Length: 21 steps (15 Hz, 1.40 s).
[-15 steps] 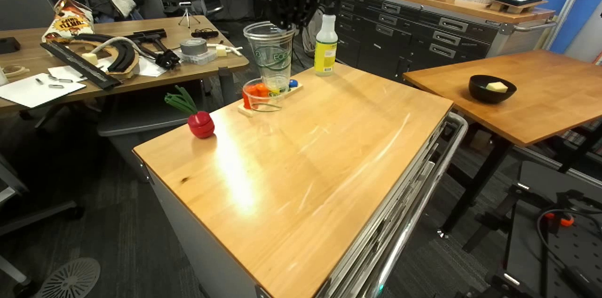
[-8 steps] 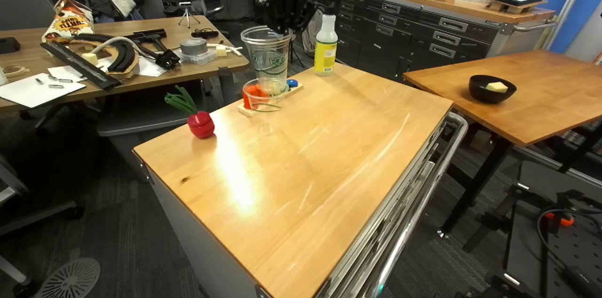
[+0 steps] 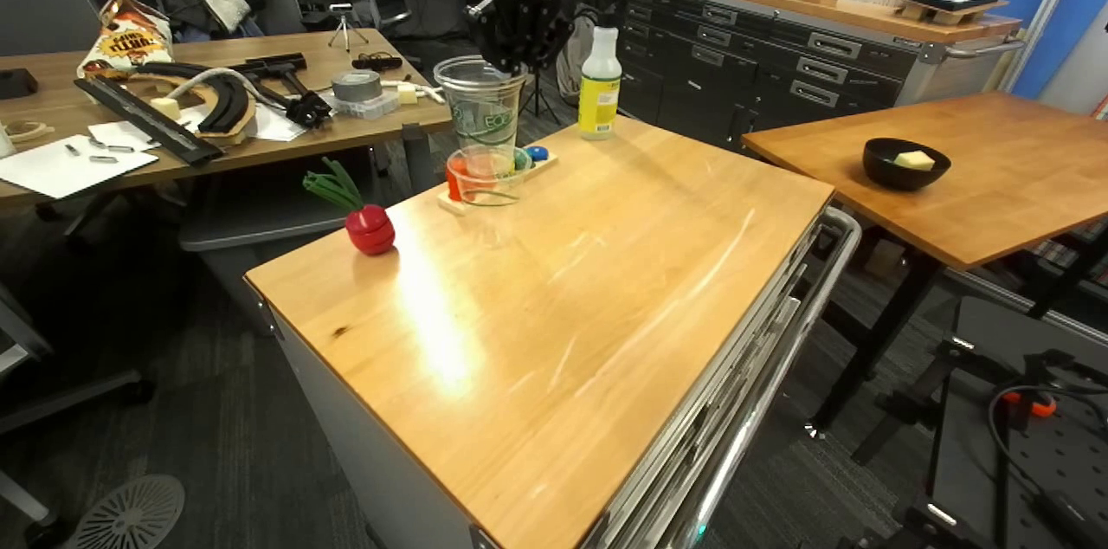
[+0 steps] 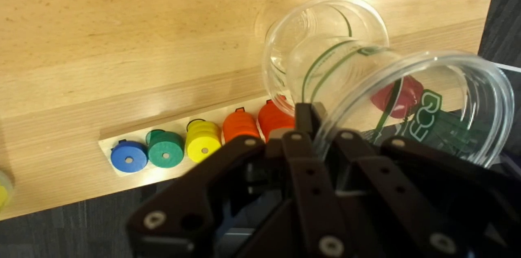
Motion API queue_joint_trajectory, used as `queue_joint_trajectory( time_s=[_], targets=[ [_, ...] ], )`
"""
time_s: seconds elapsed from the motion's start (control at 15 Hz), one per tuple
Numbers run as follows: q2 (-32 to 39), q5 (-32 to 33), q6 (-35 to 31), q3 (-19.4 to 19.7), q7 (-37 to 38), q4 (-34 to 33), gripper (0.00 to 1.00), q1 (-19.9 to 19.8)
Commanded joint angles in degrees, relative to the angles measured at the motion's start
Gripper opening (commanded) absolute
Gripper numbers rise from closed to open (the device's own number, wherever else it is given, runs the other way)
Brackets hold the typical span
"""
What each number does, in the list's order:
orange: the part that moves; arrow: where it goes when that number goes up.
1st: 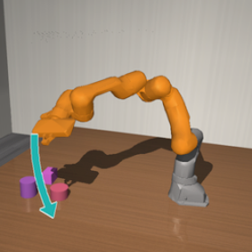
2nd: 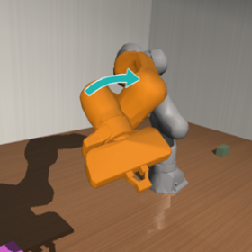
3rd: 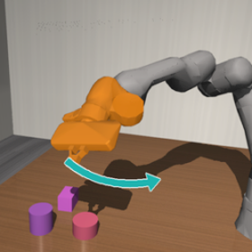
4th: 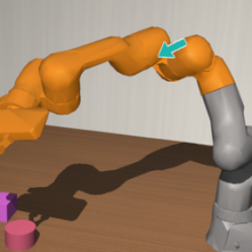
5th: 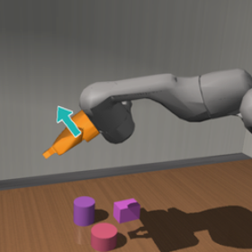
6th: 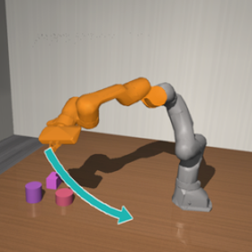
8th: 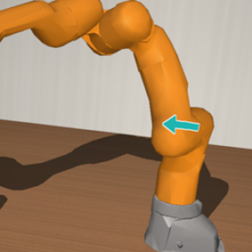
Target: Stack up the three plastic cups on the table.
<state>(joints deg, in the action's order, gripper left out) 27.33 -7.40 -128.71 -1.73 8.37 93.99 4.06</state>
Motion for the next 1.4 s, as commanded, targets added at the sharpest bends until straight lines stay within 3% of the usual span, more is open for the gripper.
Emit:
queue_joint_trajectory(
  time_s=[0.0,0.07,0.13,0.33,0.8,1.13,1.33],
  targets=[
    [0.19,-0.8,-1.03,-0.67,-1.54,0.11,0.03,-0.84],
    [0.28,-1.12,-0.96,-0.8,-1.77,0.14,0.05,-1.01],
    [0.27,-1.42,-0.86,-0.96,-2.05,0.3,0.29,-1.17],
    [0.36,-2.3,-1.03,-1.22,-2.64,0.62,0.42,-1.5],
    [-0.76,-3.43,-0.37,-1.51,-3.35,1.04,0.96,-1.47],
    [-3.91,0.05,8.54,-0.68,-1.43,0.19,1.0,0.12],
    [-7.62,3.57,22.46,-0.62,-0.76,-0.73,1.0,1.02]
  ],
)
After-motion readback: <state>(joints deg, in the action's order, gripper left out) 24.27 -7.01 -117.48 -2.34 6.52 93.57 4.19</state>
